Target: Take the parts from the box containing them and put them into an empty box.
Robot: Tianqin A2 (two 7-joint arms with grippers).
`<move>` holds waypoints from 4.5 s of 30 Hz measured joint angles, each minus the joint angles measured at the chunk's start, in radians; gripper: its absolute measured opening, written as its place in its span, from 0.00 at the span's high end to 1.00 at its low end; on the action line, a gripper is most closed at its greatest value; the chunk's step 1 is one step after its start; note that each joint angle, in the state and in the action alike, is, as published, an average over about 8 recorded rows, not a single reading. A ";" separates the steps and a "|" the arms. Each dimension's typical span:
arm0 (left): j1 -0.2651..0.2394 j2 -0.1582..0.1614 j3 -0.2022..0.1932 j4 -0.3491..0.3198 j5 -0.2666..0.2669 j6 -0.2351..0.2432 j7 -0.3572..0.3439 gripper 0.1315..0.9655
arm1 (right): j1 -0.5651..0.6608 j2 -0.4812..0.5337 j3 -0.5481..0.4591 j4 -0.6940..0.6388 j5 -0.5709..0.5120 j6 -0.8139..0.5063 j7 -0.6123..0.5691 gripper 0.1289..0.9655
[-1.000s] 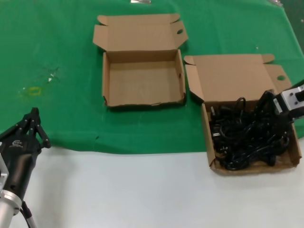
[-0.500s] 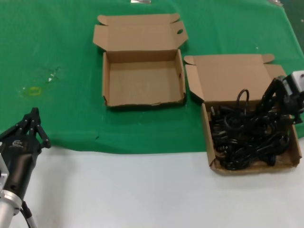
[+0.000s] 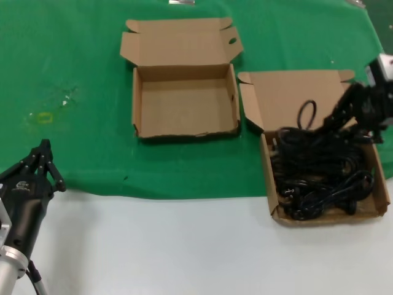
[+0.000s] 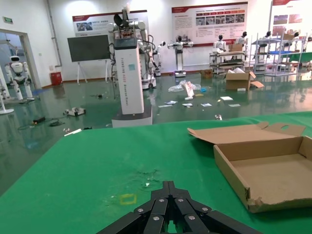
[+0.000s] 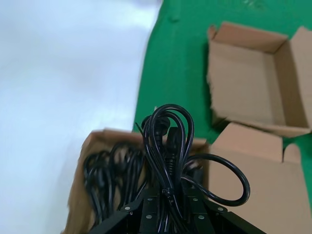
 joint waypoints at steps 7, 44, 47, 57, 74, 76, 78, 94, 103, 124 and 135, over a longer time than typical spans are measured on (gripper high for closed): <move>0.000 0.000 0.000 0.000 0.000 0.000 0.000 0.99 | 0.044 -0.080 0.005 -0.112 0.007 0.039 0.030 0.89; 0.000 0.000 0.000 0.000 0.000 0.000 0.000 0.99 | 0.221 -0.604 -0.035 -0.729 0.039 0.514 -0.112 0.89; 0.000 0.000 0.000 0.000 0.000 0.000 0.000 0.99 | 0.207 -0.611 -0.100 -0.706 0.099 0.543 -0.088 0.89; 0.000 0.000 0.000 0.000 0.000 0.000 0.000 0.99 | 0.169 -0.617 -0.381 -0.640 0.361 0.639 -0.029 0.89; 0.000 0.000 0.000 0.000 0.000 0.000 0.000 0.99 | 0.106 -0.617 -0.530 -0.573 0.496 0.771 -0.020 0.89; 0.000 0.000 0.000 0.000 0.000 0.000 0.000 0.99 | 0.101 -0.617 -0.532 -0.568 0.492 0.780 -0.019 0.89; 0.000 0.000 0.000 0.000 0.000 0.000 0.000 0.99 | 0.096 -0.617 -0.532 -0.564 0.486 0.789 -0.018 0.89; 0.000 0.000 0.000 0.000 0.000 0.000 0.000 0.99 | 0.083 -0.617 -0.533 -0.559 0.457 0.852 -0.016 0.86; 0.000 0.000 0.000 0.000 0.000 0.000 0.000 0.99 | 0.079 -0.617 -0.533 -0.549 0.454 0.868 -0.013 0.75; 0.000 0.000 0.000 0.000 0.000 0.000 0.000 0.93 | 0.033 -0.608 -0.497 -0.504 0.456 0.891 -0.005 0.33; 0.000 0.000 0.000 0.000 0.000 0.000 0.000 0.83 | -0.152 -0.569 -0.347 -0.326 0.464 0.973 0.026 0.16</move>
